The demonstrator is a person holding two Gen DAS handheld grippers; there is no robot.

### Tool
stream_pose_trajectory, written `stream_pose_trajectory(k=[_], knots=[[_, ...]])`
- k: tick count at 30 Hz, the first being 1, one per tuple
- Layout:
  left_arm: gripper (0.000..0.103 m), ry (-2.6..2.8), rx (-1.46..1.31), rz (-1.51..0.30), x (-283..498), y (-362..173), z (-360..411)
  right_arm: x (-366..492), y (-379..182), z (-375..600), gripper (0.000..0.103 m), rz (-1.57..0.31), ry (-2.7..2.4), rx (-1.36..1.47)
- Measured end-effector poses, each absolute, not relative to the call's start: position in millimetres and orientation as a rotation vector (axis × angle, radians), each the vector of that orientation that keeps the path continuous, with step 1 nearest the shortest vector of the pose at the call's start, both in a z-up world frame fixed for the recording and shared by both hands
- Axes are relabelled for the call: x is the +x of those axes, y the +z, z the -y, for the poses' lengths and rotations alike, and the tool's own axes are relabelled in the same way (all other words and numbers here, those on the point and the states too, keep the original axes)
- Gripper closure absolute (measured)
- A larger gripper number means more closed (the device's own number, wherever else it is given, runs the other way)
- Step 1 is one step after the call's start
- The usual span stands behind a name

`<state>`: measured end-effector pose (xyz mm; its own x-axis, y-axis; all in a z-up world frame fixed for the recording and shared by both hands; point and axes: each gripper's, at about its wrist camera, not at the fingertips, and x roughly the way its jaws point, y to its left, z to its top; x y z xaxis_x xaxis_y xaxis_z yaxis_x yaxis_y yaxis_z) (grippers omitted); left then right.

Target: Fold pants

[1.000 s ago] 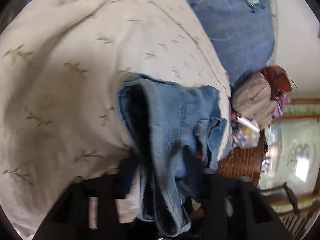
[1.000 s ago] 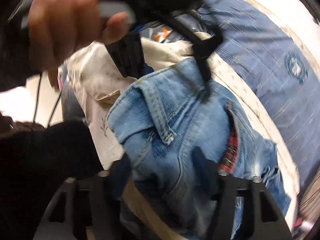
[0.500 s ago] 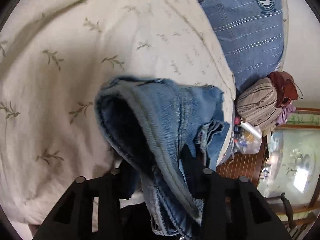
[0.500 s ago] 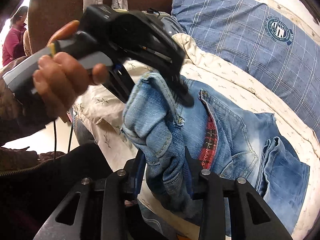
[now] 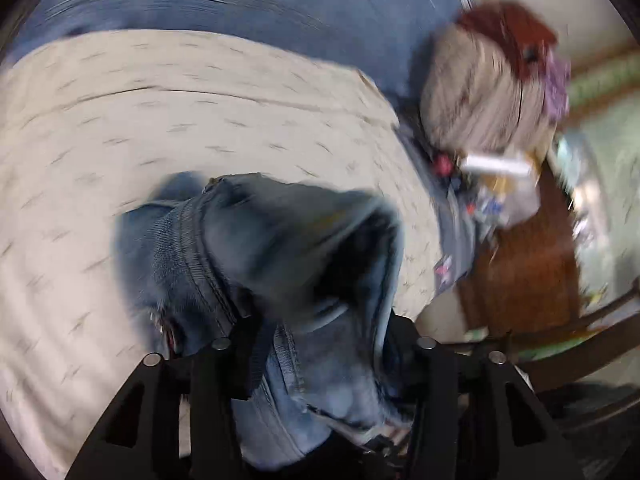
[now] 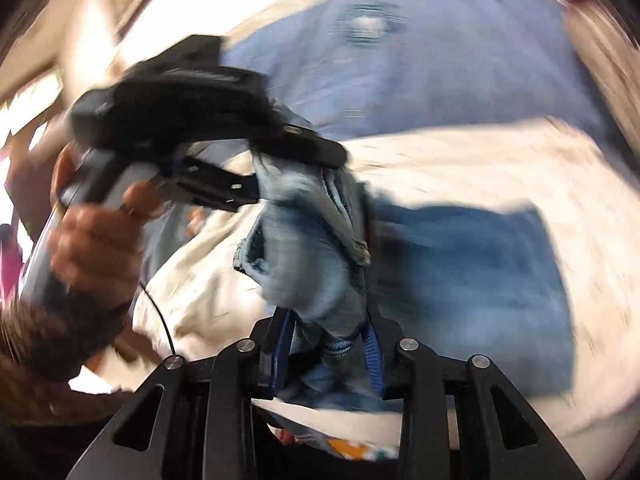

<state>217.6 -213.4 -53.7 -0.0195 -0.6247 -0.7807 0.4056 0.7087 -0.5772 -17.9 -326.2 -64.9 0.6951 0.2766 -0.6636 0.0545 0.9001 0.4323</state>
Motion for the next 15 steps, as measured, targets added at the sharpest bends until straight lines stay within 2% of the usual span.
stream_pose_trajectory(k=[4, 8, 10, 12, 14, 15], knots=[[0.055, -0.767, -0.051, -1.454, 220, -97, 288, -21, -111, 378, 0.068, -0.879, 0.052, 0.672], [0.054, -0.753, 0.024, -1.467, 217, -93, 310, -26, -132, 402, 0.063, -0.868, 0.077, 0.819], [0.054, -0.843, 0.045, -1.475, 217, -74, 301, -28, -131, 405, 0.055, -0.857, 0.106, 0.830], [0.054, -0.946, 0.058, -1.434, 215, -49, 287, -35, -131, 412, 0.041, -0.824, 0.139, 0.865], [0.048, -0.992, 0.106, -1.337, 218, -23, 273, -41, -130, 421, 0.034, -0.784, 0.158, 0.910], [0.038, -1.002, 0.150, -1.281, 219, -12, 268, -44, -129, 425, 0.027, -0.759, 0.163, 0.930]])
